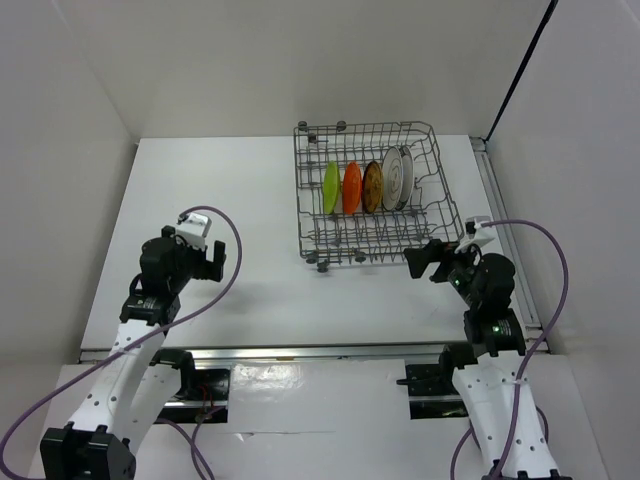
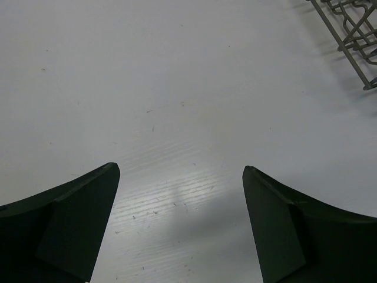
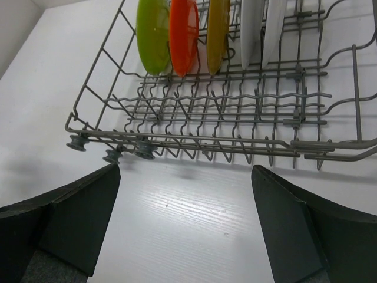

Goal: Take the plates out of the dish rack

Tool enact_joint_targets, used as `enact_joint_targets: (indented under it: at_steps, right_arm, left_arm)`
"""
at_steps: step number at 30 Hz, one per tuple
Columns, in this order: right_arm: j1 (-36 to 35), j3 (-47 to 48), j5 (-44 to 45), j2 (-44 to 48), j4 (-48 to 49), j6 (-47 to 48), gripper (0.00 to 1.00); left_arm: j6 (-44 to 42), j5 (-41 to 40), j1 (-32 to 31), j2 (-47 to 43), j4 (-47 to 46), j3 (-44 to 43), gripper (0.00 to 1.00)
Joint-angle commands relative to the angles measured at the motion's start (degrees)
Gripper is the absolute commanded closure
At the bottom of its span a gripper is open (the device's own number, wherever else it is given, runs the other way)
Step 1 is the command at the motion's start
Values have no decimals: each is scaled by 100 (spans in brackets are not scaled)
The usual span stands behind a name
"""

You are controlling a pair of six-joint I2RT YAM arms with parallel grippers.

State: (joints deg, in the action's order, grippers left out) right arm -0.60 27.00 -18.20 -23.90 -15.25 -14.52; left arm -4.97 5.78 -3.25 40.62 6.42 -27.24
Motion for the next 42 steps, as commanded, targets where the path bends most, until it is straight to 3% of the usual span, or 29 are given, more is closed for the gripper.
enact_joint_targets:
  at_steps: [1,8,11,12,17,21,24,29,32,34,36,38,41,42]
  right_arm:
    - [7,297,-26,-88,109,2,0]
    - [7,683,-26,-351,224,564,0]
    - [7,999,280,-597,364,1126,0]
    - [7,1165,395,-677,434,1336,0]
    - [7,1693,2011,-1589,1268,1372,0]
    - [7,2650,2311,-3326,1628,1838,0]
    - [-141,3608,2750,-4208,1884,2285,0]
    - [-362,5442,3173,-6098,2113,3297,0]
    - [-178,6727,2710,-6951,1308,2728,0]
    - [59,7229,1385,-7381,481,2648,0]
    - [200,7381,489,-7445,504,2324,1]
    - [385,7381,265,-7559,567,1659,12]
    - [385,7565,-43,-7779,-57,1655,15]
    - [385,7461,-44,-7779,-162,1541,22]
  left_arm:
    - [303,-60,17,-81,-53,-27,0]
    - [831,-1149,17,-81,132,-220,0]
    - [149,-422,78,-28,386,-430,0]
    - [-455,-194,78,-28,526,-622,0]
    - [-786,266,78,24,773,-1194,0]
    - [-953,204,78,621,1185,-2081,0]
    - [-1023,152,131,1543,2072,-3222,0]
    - [-446,151,131,3063,3075,-5832,0]
    - [-48,326,131,3829,3339,-7038,0]
    - [-48,607,131,4102,3480,-7390,0]
    - [-407,934,131,4243,3350,-7322,0]
    - [-268,803,131,4331,3015,-7146,0]
    - [-320,1029,131,4761,3154,-7356,0]
    - [-320,1030,79,5032,3251,-7461,1]
